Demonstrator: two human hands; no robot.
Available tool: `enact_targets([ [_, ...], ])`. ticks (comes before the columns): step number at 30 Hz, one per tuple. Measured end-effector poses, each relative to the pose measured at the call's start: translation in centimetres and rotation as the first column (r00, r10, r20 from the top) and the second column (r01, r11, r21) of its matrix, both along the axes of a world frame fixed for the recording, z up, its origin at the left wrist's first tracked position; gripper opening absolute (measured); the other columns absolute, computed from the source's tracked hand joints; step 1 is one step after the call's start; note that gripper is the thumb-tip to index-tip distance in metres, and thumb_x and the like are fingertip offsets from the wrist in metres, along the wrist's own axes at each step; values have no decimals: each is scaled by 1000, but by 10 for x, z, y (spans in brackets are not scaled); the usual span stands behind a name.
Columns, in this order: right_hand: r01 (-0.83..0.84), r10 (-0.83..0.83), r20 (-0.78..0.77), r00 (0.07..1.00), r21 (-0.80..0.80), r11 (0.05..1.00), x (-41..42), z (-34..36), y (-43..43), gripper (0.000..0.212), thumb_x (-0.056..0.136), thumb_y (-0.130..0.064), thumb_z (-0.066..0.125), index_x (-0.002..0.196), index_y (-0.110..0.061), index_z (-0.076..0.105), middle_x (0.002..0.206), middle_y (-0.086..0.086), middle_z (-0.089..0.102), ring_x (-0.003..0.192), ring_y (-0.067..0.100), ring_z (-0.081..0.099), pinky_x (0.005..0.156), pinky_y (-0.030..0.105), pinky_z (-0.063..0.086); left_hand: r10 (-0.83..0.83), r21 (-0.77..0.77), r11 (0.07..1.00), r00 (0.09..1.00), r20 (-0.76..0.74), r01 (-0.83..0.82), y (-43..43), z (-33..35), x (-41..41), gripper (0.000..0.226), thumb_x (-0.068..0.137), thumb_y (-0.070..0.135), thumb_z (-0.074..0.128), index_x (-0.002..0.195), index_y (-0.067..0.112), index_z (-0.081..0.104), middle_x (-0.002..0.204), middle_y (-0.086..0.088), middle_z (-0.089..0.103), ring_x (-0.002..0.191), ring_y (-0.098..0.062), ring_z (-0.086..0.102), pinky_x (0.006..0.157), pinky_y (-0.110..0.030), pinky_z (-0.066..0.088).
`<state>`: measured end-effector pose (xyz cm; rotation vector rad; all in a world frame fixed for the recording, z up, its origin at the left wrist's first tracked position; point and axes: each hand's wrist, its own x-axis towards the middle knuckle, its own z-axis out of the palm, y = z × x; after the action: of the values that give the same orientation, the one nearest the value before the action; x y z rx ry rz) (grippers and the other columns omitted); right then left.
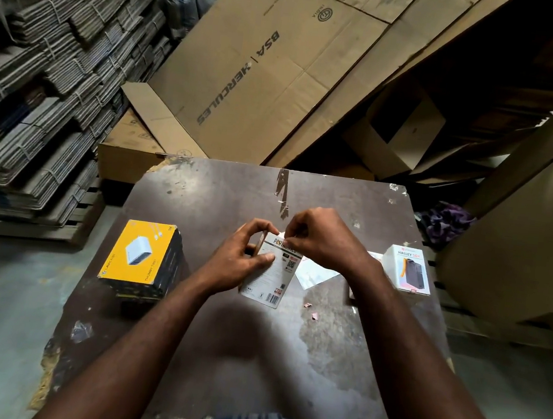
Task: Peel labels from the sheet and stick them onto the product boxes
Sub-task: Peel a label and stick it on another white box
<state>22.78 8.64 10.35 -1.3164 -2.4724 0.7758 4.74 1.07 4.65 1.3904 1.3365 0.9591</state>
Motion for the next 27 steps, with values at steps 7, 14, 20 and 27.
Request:
enact_targets([
  [7,-8,9,8,1000,-83,997,4,1,6,9,81,-19,80,89,-16,77,83,-7,71,78,8,68,66,24,58,1,36,999,1000,-16,0,-1,1,3,27,92,10,66,112,24,53,135,-3,49,92,-6,68,66,-27,60],
  [14,-54,47,-31,998,-278,959,14,3,19,27,72,-18,88,94,-13,72,87,-2,74,78,9,70,71,32,60,-59,55,997,998,-17,60,-5,2,5,28,91,6,67,111,21,54,134,-3,50,96,-10,68,67,-27,59],
  [20,2,-38,-46,998,-611,791,25,-10,35,60,62,-23,95,110,-12,60,98,7,72,87,18,66,78,36,52,-111,85,990,994,-17,113,-9,3,8,28,88,3,68,107,18,55,138,9,48,102,-16,67,76,-44,62],
  [27,-67,-99,-130,987,-876,478,28,-34,28,33,69,-9,80,96,-17,62,96,7,68,95,19,61,82,30,48,-183,93,979,983,-7,183,-12,4,8,31,85,-2,69,105,19,57,138,8,48,103,-19,65,81,-44,60],
])
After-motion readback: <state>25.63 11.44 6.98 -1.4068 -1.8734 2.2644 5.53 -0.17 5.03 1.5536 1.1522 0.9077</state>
